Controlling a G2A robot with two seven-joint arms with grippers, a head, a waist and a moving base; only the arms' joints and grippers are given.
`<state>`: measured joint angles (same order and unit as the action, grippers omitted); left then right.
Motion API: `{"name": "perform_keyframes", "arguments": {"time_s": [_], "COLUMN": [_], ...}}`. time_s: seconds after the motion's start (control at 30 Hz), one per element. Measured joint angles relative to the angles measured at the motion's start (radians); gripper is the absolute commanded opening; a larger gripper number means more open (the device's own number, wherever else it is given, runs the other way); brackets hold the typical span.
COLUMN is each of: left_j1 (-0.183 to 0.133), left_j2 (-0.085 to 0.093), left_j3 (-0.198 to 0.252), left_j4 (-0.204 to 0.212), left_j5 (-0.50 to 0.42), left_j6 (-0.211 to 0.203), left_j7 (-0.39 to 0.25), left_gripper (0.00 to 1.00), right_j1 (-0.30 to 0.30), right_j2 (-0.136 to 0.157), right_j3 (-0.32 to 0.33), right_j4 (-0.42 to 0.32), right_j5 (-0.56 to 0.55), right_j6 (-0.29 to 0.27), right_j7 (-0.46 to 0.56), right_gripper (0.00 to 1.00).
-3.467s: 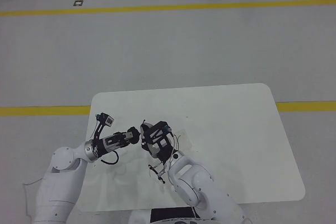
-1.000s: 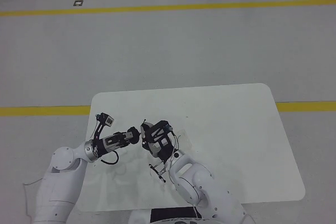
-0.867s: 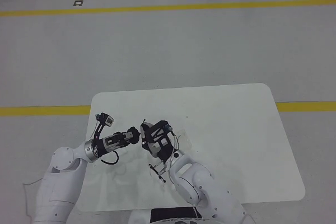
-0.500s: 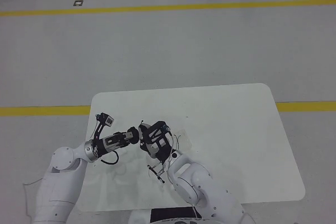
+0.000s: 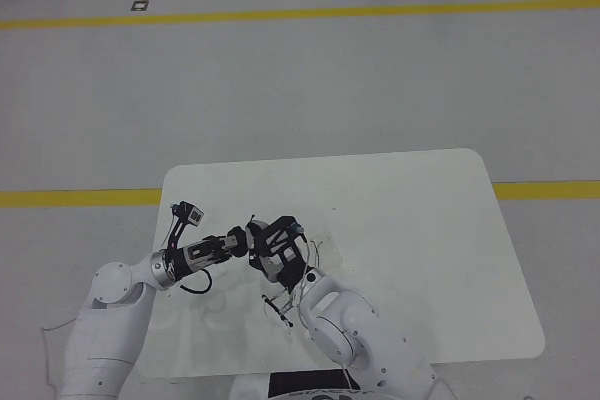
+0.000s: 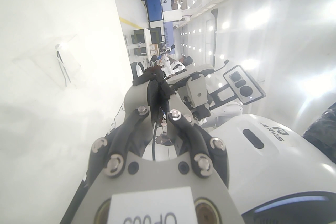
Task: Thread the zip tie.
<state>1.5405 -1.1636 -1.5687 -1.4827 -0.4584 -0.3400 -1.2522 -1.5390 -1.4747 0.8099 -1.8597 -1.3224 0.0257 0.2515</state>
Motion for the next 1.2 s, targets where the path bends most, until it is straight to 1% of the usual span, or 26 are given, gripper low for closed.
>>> {"name": "perform_keyframes", "arguments": {"time_s": [0.23, 0.7, 0.93, 1.2], "left_j1": [0.0, 0.0, 0.0, 0.0], "left_j2": [0.0, 0.0, 0.0, 0.0], "left_j3": [0.0, 0.0, 0.0, 0.0], "left_j4": [0.0, 0.0, 0.0, 0.0], "left_j5": [0.0, 0.0, 0.0, 0.0], "left_j6": [0.0, 0.0, 0.0, 0.0], "left_j7": [0.0, 0.0, 0.0, 0.0], "left_gripper": [0.0, 0.0, 0.0, 0.0], "right_j1": [0.004, -0.01, -0.006, 0.003], "right_j2": [0.001, 0.007, 0.006, 0.006], "right_j3": [-0.001, 0.012, 0.002, -0.004], "right_j4": [0.011, 0.008, 0.007, 0.022], "right_j5": [0.006, -0.006, 0.025, 0.026], "right_j6": [0.01, 0.036, 0.017, 0.024], "right_j7": [0.008, 0.017, 0.003, 0.008], "right_gripper": [0.0, 0.0, 0.0, 0.0]}}
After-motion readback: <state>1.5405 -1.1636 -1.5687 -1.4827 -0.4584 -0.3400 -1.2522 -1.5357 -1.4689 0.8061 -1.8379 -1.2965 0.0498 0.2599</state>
